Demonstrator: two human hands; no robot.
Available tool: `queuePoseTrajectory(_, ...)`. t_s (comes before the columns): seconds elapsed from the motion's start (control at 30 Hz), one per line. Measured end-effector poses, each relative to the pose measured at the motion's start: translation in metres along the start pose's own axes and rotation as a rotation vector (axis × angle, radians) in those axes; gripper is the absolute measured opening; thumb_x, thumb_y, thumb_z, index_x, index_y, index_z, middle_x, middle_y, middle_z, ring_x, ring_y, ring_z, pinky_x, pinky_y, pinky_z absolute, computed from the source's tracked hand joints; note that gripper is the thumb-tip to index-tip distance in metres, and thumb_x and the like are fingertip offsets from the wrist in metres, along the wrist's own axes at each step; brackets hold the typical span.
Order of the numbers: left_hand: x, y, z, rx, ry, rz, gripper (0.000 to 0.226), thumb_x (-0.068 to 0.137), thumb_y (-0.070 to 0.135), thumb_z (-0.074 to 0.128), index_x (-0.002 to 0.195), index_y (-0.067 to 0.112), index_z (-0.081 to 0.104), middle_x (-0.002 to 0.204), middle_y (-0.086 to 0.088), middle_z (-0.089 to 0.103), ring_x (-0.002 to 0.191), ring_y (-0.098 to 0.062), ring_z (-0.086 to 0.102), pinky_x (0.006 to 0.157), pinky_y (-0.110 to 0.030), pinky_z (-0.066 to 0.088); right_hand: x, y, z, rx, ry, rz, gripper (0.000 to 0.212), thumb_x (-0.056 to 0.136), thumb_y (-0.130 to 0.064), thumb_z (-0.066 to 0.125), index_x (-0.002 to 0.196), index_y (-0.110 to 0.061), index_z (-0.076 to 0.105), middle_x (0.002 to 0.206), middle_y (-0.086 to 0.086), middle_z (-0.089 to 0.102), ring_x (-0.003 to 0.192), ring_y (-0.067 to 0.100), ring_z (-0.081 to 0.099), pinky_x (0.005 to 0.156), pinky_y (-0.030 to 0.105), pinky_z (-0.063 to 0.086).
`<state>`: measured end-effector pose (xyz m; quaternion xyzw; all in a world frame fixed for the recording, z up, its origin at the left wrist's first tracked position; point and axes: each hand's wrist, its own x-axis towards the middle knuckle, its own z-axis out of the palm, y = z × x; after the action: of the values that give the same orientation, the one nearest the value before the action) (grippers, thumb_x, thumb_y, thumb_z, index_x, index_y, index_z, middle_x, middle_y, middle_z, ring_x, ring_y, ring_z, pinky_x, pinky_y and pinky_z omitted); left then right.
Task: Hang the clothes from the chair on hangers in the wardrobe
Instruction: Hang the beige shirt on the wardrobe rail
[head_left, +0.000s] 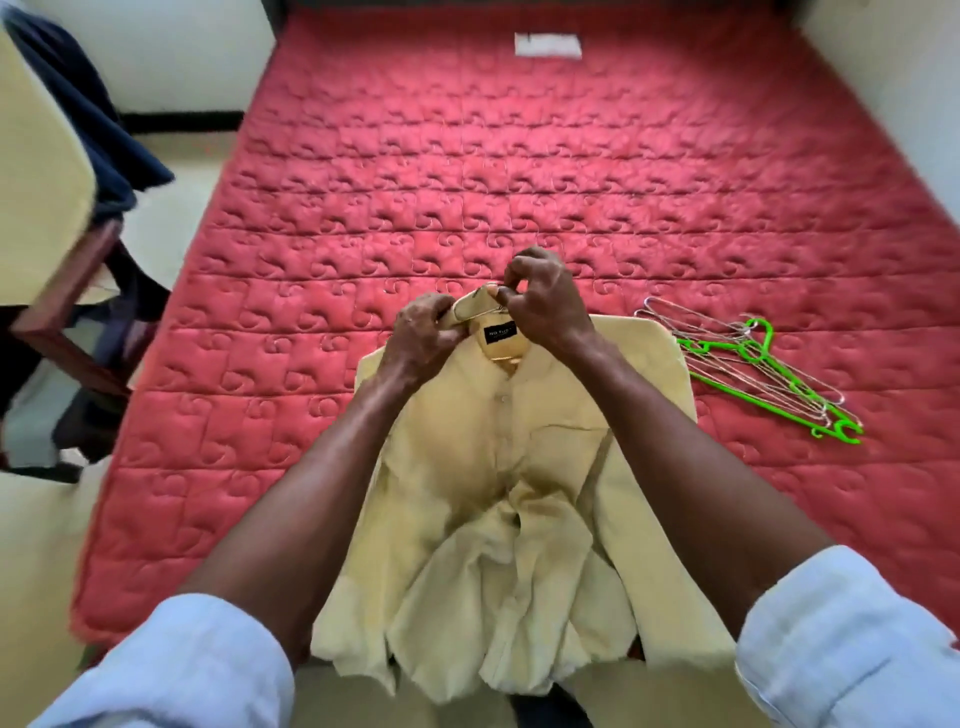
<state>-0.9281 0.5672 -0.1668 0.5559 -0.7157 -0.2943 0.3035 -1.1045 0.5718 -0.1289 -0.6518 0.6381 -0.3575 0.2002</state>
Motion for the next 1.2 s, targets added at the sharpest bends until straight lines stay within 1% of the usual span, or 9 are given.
queuePoseTrajectory(0.27,-0.141,0.129,-0.128,-0.108,0.009,0.072,0.034,0.078,0.041,0.079,0.1,0.021,0.063,0.063,0.005,0.059,0.049,-0.003,0.045,0.052,-0.028,0.037,-0.126,-0.163,-0.098,-0.064,0.122,-0.191,0.011,0.08,-0.011,0.069,0.074,-0.006,0.061,0.088,0.008,0.062,0.088,0.026,0.057,0.08,0.033,0.045)
queuePoseTrajectory(0.43,-0.201,0.175,-0.202,0.135,-0.179,0.252,0.06,0.068,0.026,0.087,0.121,0.011,0.066,0.109,-0.007,0.066,0.099,-0.019,0.06,0.081,-0.02,0.04,-0.177,-0.228,-0.154,-0.054,0.255,-0.15,0.016,0.083,-0.015,0.068,0.074,-0.003,0.06,0.083,0.007,0.059,0.073,0.02,0.053,0.068,0.028,0.04)
queuePoseTrajectory(0.57,-0.235,0.204,-0.241,0.175,-0.035,0.338,0.032,0.08,0.017,0.075,0.111,0.008,0.074,0.095,-0.012,0.066,0.083,-0.016,0.058,0.071,-0.016,0.038,-0.199,-0.281,-0.18,-0.046,0.23,-0.261,0.018,0.08,-0.009,0.07,0.067,-0.009,0.057,0.077,0.0,0.054,0.065,0.016,0.049,0.059,0.027,0.038)
queuePoseTrajectory(0.7,-0.263,0.237,-0.265,0.147,0.08,0.307,0.019,0.084,0.01,0.074,0.103,0.009,0.076,0.08,0.003,0.063,0.064,0.011,0.053,0.061,-0.011,0.035,-0.208,-0.323,-0.193,-0.043,0.139,-0.438,0.017,0.076,-0.009,0.069,0.066,-0.017,0.057,0.088,0.001,0.062,0.084,0.017,0.054,0.081,0.035,0.045)
queuePoseTrajectory(0.8,-0.284,0.246,-0.281,0.201,0.2,0.296,0.019,0.085,0.015,0.073,0.103,0.01,0.076,0.08,-0.006,0.069,0.069,-0.005,0.057,0.064,-0.012,0.039,-0.209,-0.332,-0.206,-0.099,0.236,-0.469,0.008,0.076,-0.012,0.069,0.07,-0.011,0.064,0.104,0.0,0.064,0.104,0.02,0.053,0.09,0.034,0.034)
queuePoseTrajectory(0.9,-0.294,0.253,-0.297,0.266,0.251,0.258,0.019,0.081,0.016,0.07,0.096,0.004,0.074,0.091,-0.013,0.068,0.083,-0.026,0.062,0.078,-0.037,0.048,-0.215,-0.334,-0.221,-0.091,0.291,-0.474,0.011,0.078,-0.015,0.073,0.072,-0.012,0.066,0.103,-0.002,0.062,0.102,0.016,0.052,0.082,0.025,0.026)
queuePoseTrajectory(0.97,-0.301,0.264,-0.304,0.29,0.274,0.204,0.024,0.08,0.009,0.073,0.102,0.002,0.068,0.098,-0.013,0.067,0.09,-0.029,0.063,0.081,-0.038,0.048,-0.22,-0.341,-0.228,-0.082,0.242,-0.523,0.011,0.081,-0.017,0.074,0.075,-0.011,0.068,0.102,-0.001,0.063,0.101,0.014,0.053,0.082,0.023,0.027)
queuePoseTrajectory(1.07,-0.316,0.277,-0.308,0.243,0.272,0.168,0.039,0.082,0.016,0.077,0.116,0.005,0.063,0.102,-0.008,0.069,0.089,-0.02,0.063,0.077,-0.028,0.05,-0.226,-0.353,-0.237,-0.029,0.183,-0.613,0.01,0.084,-0.013,0.071,0.076,-0.008,0.068,0.098,0.001,0.063,0.093,0.014,0.054,0.08,0.025,0.041)
queuePoseTrajectory(1.2,-0.336,0.282,-0.317,0.246,0.408,0.15,0.022,0.084,0.017,0.074,0.102,0.005,0.072,0.091,-0.002,0.07,0.077,-0.012,0.059,0.064,-0.008,0.042,-0.234,-0.364,-0.239,0.106,0.055,-0.605,0.018,0.087,-0.024,0.071,0.086,-0.009,0.062,0.092,0.0,0.059,0.079,0.011,0.051,0.069,0.021,0.046)
